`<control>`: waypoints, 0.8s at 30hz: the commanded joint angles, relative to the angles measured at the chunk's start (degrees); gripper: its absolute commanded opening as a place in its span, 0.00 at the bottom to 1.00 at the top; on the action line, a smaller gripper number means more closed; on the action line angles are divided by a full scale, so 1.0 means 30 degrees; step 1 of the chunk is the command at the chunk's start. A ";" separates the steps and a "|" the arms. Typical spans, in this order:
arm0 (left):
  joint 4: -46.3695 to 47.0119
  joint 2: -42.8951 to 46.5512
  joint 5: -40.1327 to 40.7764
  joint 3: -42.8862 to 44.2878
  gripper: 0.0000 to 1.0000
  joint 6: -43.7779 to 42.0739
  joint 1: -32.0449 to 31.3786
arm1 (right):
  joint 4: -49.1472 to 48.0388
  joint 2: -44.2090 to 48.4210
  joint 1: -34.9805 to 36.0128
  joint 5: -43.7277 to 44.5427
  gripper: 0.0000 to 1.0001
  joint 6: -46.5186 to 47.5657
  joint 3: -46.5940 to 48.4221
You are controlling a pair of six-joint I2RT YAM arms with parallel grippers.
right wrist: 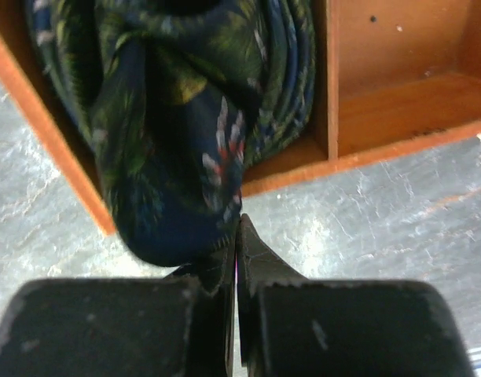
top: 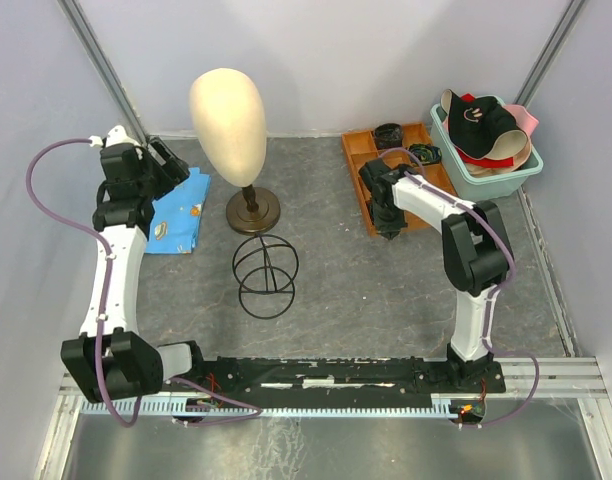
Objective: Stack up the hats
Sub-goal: Move the bin to the center of the board.
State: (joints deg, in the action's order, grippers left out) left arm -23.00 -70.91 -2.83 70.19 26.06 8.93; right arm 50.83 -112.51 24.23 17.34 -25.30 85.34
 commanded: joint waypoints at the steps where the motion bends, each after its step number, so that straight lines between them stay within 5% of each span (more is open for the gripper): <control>1: 0.0263 0.0904 0.0881 -0.0810 0.86 -0.0208 0.0007 | -0.1726 -0.1008 -0.0619 -0.0228 0.00 -0.0501 0.0098; 15: -0.0322 0.2857 0.0970 -0.4095 0.84 -0.0089 -0.0015 | -0.0623 -0.6542 -0.3012 -0.0883 0.00 0.0081 0.8673; 24: -0.0529 0.4861 0.0005 -0.7084 0.80 0.2241 -0.0778 | -0.1767 -0.1343 -0.3045 -0.4907 0.00 -0.0687 0.5399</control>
State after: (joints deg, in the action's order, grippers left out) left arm -24.75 -59.68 -0.62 51.40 27.33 7.70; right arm 60.99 -125.99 16.78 6.59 -24.80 104.22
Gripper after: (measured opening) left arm 0.807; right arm 0.004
